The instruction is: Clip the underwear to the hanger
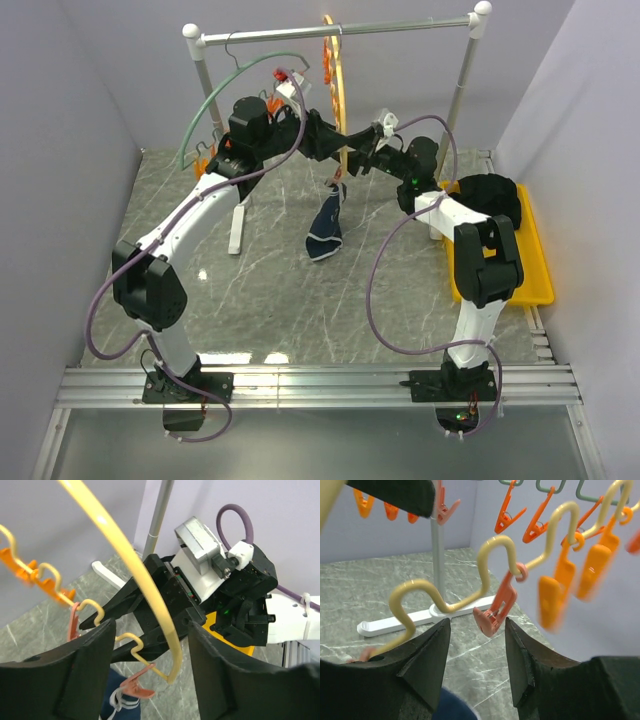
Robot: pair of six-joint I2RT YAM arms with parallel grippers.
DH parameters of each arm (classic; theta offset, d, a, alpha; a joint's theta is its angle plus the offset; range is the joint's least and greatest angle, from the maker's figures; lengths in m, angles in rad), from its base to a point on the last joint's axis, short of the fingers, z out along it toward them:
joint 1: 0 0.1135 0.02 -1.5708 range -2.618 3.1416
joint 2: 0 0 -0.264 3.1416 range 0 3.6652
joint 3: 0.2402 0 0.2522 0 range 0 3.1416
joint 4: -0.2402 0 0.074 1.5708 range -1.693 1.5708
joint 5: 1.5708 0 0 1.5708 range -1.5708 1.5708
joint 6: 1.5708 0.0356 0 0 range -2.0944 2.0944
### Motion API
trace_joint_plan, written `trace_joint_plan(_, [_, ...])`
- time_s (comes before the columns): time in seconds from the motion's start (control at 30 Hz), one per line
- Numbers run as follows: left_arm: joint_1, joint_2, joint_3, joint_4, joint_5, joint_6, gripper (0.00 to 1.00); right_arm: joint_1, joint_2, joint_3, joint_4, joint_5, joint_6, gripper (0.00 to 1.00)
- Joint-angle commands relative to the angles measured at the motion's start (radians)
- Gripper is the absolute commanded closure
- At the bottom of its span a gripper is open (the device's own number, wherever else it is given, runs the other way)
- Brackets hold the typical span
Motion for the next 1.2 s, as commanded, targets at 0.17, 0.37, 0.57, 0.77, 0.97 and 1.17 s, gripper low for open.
trace_joint_plan(0.17, [0.001, -0.12, -0.016, -0.088, -0.081, -0.009, 0.28, -0.01, -0.047, 0.015, 0.021, -0.01, 0.008, 0.44])
trace_joint_plan(0.37, [0.037, -0.211, -0.131, -0.063, -0.131, 0.042, 0.35, -0.019, -0.05, 0.006, 0.024, -0.015, 0.011, 0.44])
trace_joint_plan(0.57, [0.073, -0.131, -0.064, -0.122, -0.054, 0.351, 0.5, -0.021, -0.044, 0.017, 0.017, -0.029, 0.011, 0.44])
trace_joint_plan(0.77, [0.091, -0.036, 0.002, -0.174, 0.118, 0.679, 0.52, -0.021, -0.03, 0.034, -0.002, -0.055, -0.013, 0.43])
trace_joint_plan(0.97, [0.107, 0.068, 0.087, -0.191, 0.227, 0.757, 0.46, -0.021, -0.023, 0.037, -0.002, -0.055, -0.023, 0.43])
trace_joint_plan(1.17, [0.105, 0.114, 0.061, -0.065, 0.314, 0.764, 0.46, -0.028, -0.027, 0.04, -0.009, -0.069, -0.023, 0.44])
